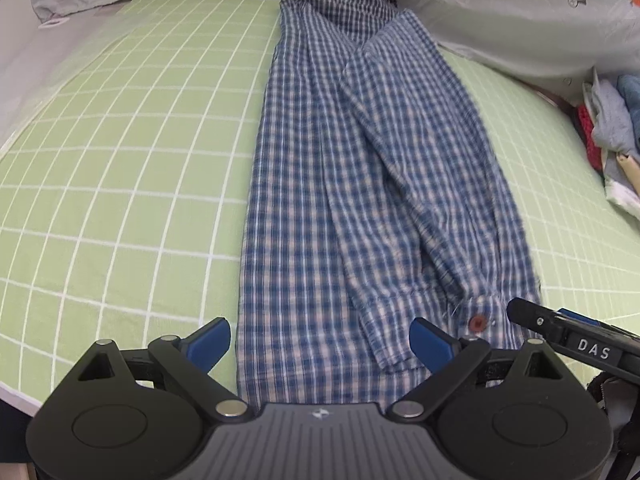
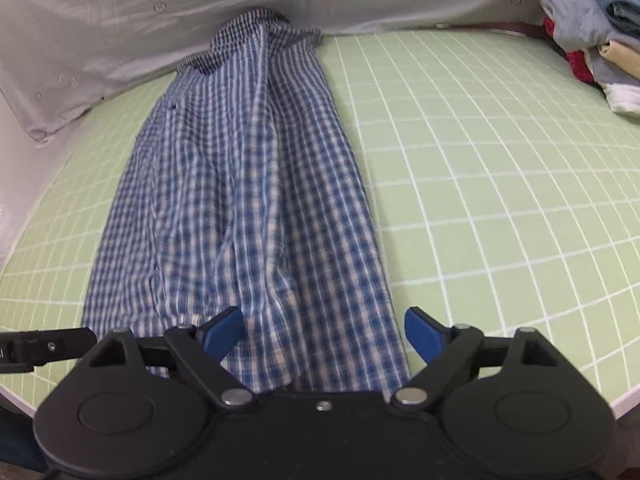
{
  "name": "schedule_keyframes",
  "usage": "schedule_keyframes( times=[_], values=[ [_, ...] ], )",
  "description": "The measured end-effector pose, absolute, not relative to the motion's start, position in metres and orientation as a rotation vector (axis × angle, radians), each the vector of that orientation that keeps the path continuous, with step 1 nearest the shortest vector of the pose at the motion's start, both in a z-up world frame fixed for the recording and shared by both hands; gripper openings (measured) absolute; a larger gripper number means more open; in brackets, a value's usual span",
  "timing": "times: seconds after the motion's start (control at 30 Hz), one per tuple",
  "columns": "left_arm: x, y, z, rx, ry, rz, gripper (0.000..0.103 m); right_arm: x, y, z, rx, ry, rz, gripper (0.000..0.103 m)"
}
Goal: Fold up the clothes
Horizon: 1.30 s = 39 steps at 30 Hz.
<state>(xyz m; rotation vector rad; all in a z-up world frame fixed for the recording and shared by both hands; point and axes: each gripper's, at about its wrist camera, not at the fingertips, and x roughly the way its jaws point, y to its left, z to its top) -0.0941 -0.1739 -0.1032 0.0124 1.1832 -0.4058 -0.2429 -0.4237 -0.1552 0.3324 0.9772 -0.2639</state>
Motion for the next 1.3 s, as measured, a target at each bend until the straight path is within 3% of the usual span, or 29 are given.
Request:
schedule_keyframes(
  times=[0.87,0.93,0.97,1.03,1.13,1.2,1.23,1.3],
  values=[
    [-0.124,-0.181,-0.13,0.114,1.229,-0.369,0.094,-0.263,-0.401,-0.176,0.204,1.101,-0.218,0.095],
    [-0.126,-0.181,-0.128,0.129,1.219,-0.369,0.09,-0.264,-0.398,-0.173,0.184,1.096,-0.214,0.083],
    [-0.128,-0.181,-0.127,0.138,1.213,-0.369,0.083,-0.265,-0.397,-0.172,0.171,1.093,-0.212,0.078],
    [-0.13,-0.183,-0.124,0.172,1.195,-0.362,0.072,-0.266,-0.395,-0.167,0.152,1.083,-0.187,0.05],
    [-0.132,-0.184,-0.121,0.194,1.168,-0.376,0.047,-0.269,-0.395,-0.162,0.151,1.083,-0.152,0.022],
    [-0.131,-0.182,-0.118,0.172,1.164,-0.423,0.008,-0.27,-0.396,-0.161,0.163,1.083,-0.142,0.012],
    [-0.129,-0.18,-0.117,0.146,1.173,-0.434,0.008,-0.271,-0.398,-0.161,0.176,1.085,-0.139,0.005],
    [-0.127,-0.177,-0.112,0.117,1.177,-0.44,0.007,-0.272,-0.405,-0.16,0.227,1.087,-0.136,0.004]
  ],
)
